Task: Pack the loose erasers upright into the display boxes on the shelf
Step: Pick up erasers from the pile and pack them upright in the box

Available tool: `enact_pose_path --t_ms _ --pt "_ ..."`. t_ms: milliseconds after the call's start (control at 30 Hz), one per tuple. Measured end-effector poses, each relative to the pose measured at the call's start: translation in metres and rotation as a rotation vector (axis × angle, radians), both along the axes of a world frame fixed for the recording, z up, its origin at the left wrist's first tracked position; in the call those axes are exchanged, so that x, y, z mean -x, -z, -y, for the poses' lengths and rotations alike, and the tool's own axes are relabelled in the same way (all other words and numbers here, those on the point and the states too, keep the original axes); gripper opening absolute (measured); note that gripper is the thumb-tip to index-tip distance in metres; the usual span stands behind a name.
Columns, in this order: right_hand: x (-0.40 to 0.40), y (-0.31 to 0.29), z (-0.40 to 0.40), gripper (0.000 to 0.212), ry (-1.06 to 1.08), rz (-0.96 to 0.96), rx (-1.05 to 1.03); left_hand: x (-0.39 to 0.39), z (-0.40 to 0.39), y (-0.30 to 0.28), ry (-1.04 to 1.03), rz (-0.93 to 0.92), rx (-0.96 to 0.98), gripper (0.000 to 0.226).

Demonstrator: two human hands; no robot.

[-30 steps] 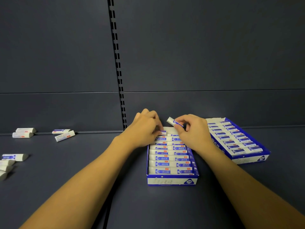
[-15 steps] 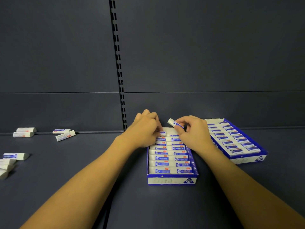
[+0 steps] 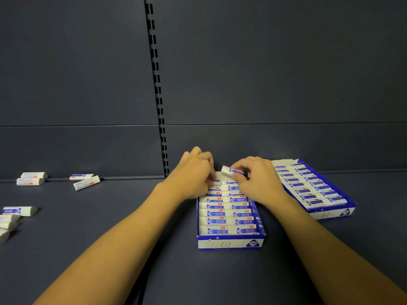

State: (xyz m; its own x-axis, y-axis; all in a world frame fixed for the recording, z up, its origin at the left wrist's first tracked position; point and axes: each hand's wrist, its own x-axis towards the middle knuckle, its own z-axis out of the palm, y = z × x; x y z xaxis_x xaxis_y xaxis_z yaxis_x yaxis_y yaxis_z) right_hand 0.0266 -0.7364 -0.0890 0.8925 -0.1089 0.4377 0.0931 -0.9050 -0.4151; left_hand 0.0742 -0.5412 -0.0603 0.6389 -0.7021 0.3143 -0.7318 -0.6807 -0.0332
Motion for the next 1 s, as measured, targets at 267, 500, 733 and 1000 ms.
enact_pose_path --t_ms 267,500,733,1000 --pt "0.003 -0.007 0.001 0.024 -0.037 -0.103 0.105 0.005 -0.005 0.0 -0.018 -0.017 0.047 0.022" --pt "0.002 -0.013 -0.005 0.028 -0.052 -0.165 0.18 0.006 -0.004 0.001 -0.048 -0.027 0.049 0.024" --pt "-0.004 -0.017 -0.01 0.032 -0.009 -0.279 0.299 0.006 -0.002 0.004 -0.083 -0.027 0.071 0.025" --pt "-0.01 -0.024 -0.016 0.035 0.053 -0.354 0.359 0.008 0.0 0.006 -0.161 -0.01 0.076 0.028"
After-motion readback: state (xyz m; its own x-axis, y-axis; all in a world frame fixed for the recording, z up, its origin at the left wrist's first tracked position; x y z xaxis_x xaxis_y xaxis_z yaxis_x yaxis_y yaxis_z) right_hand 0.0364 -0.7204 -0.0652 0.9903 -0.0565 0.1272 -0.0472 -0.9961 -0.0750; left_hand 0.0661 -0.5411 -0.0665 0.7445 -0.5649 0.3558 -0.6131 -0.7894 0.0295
